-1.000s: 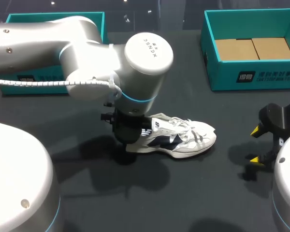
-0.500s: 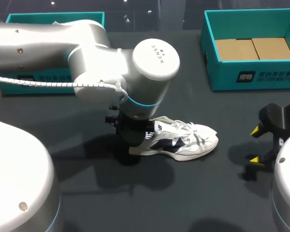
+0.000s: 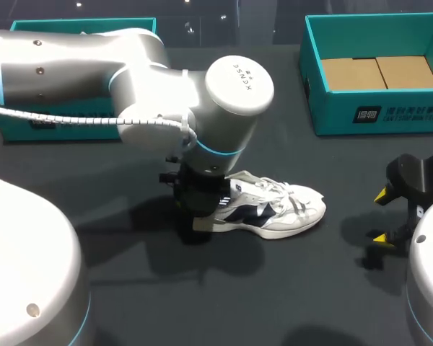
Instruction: Take the shoe out of the shoebox, open the shoe tongue, remove and reinsert the insole, then place the shoe into the shoebox
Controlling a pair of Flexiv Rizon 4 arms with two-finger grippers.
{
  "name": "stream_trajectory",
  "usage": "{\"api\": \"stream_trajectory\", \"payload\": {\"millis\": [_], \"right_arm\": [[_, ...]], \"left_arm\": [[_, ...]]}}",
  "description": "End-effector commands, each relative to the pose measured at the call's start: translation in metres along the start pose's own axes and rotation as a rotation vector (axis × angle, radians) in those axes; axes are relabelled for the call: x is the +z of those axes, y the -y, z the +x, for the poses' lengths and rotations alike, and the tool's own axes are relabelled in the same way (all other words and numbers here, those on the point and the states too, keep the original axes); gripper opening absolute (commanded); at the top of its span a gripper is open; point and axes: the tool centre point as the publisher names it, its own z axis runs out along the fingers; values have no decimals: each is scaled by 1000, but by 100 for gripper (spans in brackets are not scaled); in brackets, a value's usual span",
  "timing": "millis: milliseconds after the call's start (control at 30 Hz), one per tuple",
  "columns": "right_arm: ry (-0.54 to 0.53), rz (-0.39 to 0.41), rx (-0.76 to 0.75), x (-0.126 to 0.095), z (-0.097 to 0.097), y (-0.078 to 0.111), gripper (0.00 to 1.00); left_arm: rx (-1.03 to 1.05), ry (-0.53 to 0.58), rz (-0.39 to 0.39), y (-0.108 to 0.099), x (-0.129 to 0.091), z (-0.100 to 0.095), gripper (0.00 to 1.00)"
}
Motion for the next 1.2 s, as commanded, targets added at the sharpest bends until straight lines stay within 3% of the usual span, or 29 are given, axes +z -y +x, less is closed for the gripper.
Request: {"api": "stream_trajectory", "payload": {"millis": [33,200,233,300,367,600,867,1100,1200], "right_arm": [[4,1,0,-1,2,0,100],[4,1,0,-1,2,0,100],[4,1,0,-1,2,0,100],[4,1,0,-1,2,0,100],[4,1,0,-1,2,0,100],[4,1,0,-1,2,0,100],[4,1,0,-1,2,0,100],[4,1,0,-1,2,0,100],[4,1,0,-1,2,0,100]], "left_arm": [[-2,5,-1,2,4,-2,36],[-10,19,-8,4,-5,-1,57],[-16,29,-9,4,-8,-1,73],[-21,45,-12,4,-14,-1,91],[-29,69,-16,4,-21,0,100],[-76,180,-10,0,-59,13,100],[-160,329,40,8,-99,40,100],[-311,466,165,10,-110,63,100],[-243,445,125,10,-111,69,100]]}}
